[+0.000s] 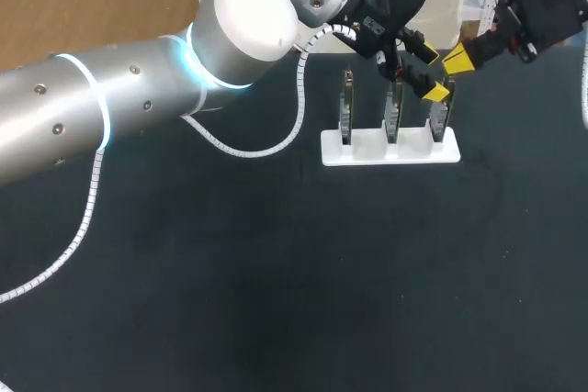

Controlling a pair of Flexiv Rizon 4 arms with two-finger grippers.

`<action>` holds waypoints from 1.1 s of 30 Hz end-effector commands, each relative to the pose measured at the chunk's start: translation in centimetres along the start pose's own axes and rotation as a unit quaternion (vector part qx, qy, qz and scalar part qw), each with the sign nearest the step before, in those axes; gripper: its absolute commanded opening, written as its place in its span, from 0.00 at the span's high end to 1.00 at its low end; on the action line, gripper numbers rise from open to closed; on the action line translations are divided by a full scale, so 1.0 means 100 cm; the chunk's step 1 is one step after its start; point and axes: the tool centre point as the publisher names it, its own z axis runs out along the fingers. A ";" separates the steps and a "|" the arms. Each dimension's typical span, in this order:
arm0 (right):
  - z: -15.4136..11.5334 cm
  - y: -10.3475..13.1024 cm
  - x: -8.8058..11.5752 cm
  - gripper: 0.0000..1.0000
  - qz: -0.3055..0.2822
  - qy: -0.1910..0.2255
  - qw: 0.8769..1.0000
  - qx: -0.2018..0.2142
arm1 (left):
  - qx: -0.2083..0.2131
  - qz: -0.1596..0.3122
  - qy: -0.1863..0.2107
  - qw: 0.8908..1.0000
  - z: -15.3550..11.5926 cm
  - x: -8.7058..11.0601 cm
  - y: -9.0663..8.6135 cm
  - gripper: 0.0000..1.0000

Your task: Pick up the optical module with the left hand, and insert it into the network port with the right hand.

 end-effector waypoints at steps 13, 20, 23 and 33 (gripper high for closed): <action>-0.019 -0.001 -0.024 1.00 -0.028 -0.020 0.999 0.027 | -0.008 0.007 -0.011 1.000 -0.006 -0.007 0.003 0.00; -0.027 -0.003 -0.030 1.00 -0.037 -0.031 0.998 0.045 | -0.033 0.024 -0.027 0.999 -0.020 -0.022 0.008 0.00; -0.030 -0.004 -0.035 1.00 -0.042 -0.036 0.997 0.054 | -0.048 0.033 -0.032 0.998 -0.029 -0.030 0.011 0.00; -0.035 -0.011 -0.037 0.00 -0.015 -0.035 0.993 0.110 | -0.085 0.064 -0.056 0.993 -0.046 -0.049 0.016 0.00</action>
